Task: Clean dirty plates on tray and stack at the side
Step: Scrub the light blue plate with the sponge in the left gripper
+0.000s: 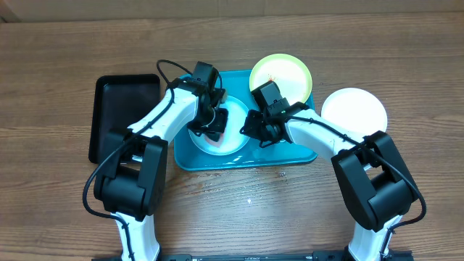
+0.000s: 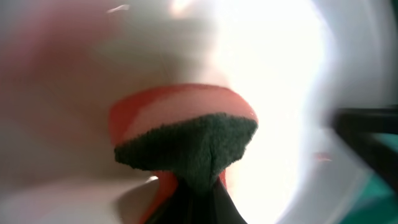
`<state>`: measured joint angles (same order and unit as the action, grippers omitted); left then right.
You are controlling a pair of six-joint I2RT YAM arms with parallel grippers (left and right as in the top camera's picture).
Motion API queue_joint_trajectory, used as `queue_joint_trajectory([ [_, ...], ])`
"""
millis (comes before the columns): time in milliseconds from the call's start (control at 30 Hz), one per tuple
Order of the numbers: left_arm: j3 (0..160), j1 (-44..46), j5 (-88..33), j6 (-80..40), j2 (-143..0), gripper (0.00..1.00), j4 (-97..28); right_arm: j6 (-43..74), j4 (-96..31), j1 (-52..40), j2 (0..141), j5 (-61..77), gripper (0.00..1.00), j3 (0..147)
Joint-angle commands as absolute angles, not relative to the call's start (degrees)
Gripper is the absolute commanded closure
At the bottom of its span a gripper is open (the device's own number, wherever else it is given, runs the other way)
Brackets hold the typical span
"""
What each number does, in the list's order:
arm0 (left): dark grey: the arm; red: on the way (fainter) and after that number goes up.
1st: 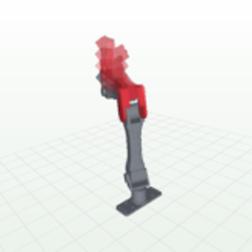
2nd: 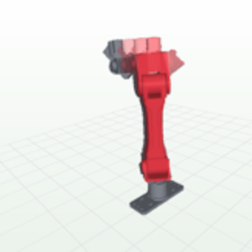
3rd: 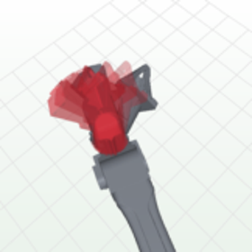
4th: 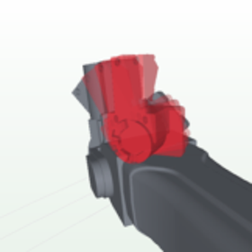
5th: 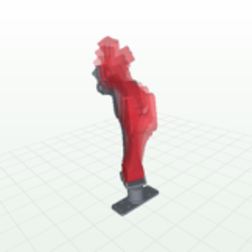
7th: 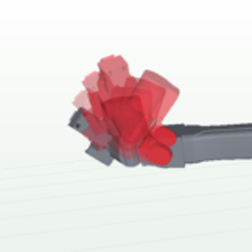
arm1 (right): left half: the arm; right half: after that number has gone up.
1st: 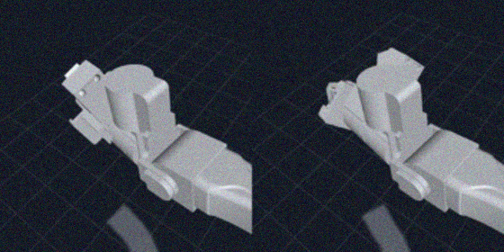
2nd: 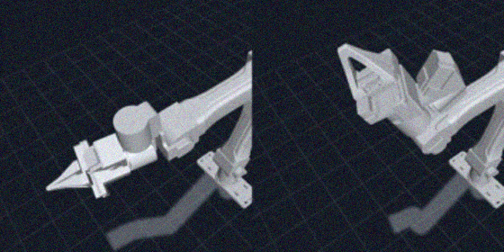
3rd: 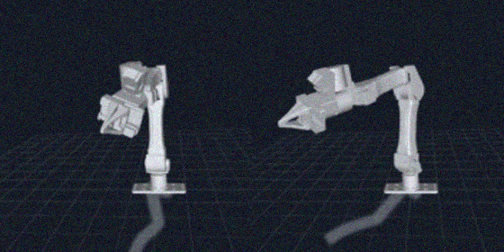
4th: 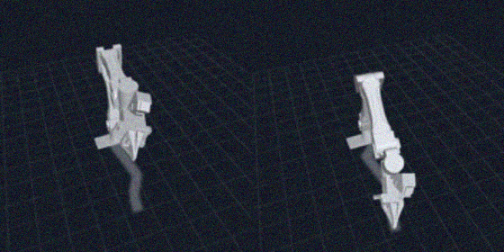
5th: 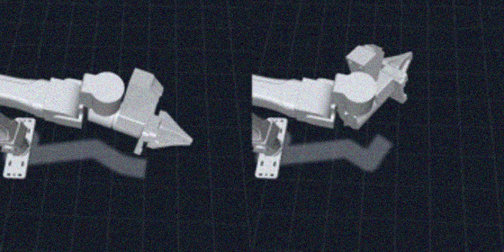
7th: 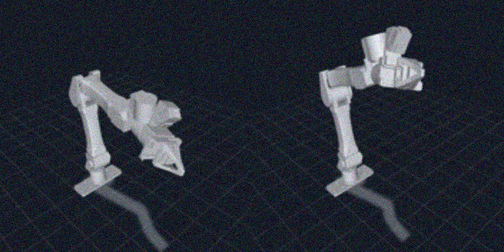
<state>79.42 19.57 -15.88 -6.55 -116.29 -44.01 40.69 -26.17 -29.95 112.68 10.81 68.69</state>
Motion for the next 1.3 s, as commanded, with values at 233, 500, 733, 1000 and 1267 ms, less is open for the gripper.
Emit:
queue_joint_trajectory([
  [233, 78.5, 20.9, 8.8, -13.1, -117.8, 0.96, -32.5, 40.0, -27.3, -30.8, 114.2, 17.6, 0.96, 68.8],
  [500, 78.5, 21.1, 22.0, -17.3, -117.8, 0.96, -34.7, 40.1, -27.1, -30.8, 114.2, 16.6, 0.96, 68.8],
  [733, 78.5, 22.1, -17.9, -3.8, -117.8, 0.96, -34.2, 40.1, -27.1, -30.8, 114.2, 16.6, 0.96, 68.8],
  [1000, 78.5, 25.3, -25.1, -2.7, -117.8, 0.96, -34.5, 40.0, -27.1, -30.8, 114.2, 16.6, 0.96, 68.8],
  [1267, 78.5, 25.8, -24.6, 5.3, -117.8, 0.96, -45.8, 40.1, -27.1, -30.8, 114.2, 16.6, 0.96, 68.8],
])
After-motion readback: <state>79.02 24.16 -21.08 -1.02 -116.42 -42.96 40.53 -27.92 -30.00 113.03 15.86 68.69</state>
